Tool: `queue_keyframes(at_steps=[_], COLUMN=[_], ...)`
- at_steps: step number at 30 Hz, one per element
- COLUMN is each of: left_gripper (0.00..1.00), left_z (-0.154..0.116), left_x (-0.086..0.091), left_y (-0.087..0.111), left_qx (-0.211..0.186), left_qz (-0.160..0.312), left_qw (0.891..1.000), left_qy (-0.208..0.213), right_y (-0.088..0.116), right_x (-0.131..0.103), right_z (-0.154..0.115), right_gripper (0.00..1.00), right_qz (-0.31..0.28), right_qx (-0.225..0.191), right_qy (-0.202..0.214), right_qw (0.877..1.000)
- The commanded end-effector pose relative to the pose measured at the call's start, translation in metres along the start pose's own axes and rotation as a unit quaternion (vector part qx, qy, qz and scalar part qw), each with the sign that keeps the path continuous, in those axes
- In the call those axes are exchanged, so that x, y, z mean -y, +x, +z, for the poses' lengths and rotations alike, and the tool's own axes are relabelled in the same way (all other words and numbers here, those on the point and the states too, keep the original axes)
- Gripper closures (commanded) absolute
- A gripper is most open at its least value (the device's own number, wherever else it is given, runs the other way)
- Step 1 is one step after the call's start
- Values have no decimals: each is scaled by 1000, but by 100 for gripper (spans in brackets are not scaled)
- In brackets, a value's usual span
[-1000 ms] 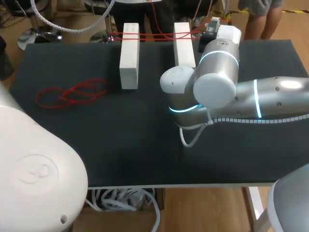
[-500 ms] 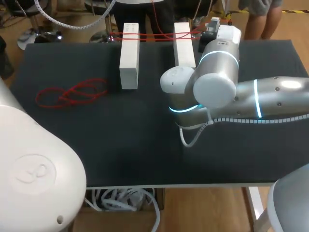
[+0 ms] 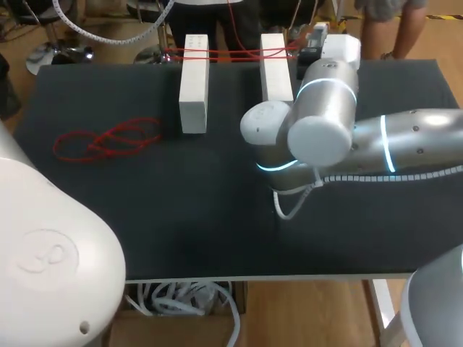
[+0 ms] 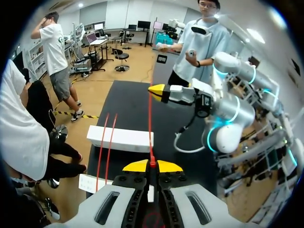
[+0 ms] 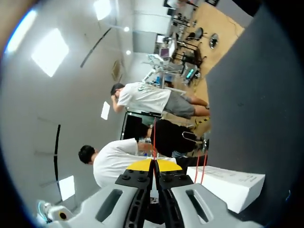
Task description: Grab the tape and strap the tape.
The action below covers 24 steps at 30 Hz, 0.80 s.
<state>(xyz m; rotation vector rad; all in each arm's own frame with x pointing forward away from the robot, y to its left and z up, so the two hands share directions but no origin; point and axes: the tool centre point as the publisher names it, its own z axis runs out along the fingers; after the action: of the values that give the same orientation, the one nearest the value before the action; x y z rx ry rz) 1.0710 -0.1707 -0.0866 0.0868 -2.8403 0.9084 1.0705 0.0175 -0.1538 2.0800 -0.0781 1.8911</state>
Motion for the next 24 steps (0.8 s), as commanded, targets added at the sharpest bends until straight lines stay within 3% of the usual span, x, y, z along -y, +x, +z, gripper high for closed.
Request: queue_keyframes(at_steps=[1, 4, 6, 10, 24], left_gripper=[100, 100, 100, 100, 100], left_z=[-1, -1, -1, -1, -1], left_x=[1, 1, 1, 1, 1], left_y=[0, 0, 0, 0, 0], left_qx=[-1, -1, -1, -1, -1], left_qz=[-1, -1, -1, -1, -1], left_qw=[1000, 1000, 1000, 1000, 1000], left_qy=[-2, -2, -2, -2, -2], right_y=[11, 20, 27, 41, 41], right_x=[-4, -6, -5, -10, -10], right_z=[3, 6, 8, 10, 10], right_gripper=[100, 100, 100, 100, 100], right_qz=[-143, -196, -237, -287, -287], right_qx=[-52, -49, 5, 15, 15], right_qy=[22, 23, 52, 49, 49], right_qw=[988, 979, 970, 956, 956])
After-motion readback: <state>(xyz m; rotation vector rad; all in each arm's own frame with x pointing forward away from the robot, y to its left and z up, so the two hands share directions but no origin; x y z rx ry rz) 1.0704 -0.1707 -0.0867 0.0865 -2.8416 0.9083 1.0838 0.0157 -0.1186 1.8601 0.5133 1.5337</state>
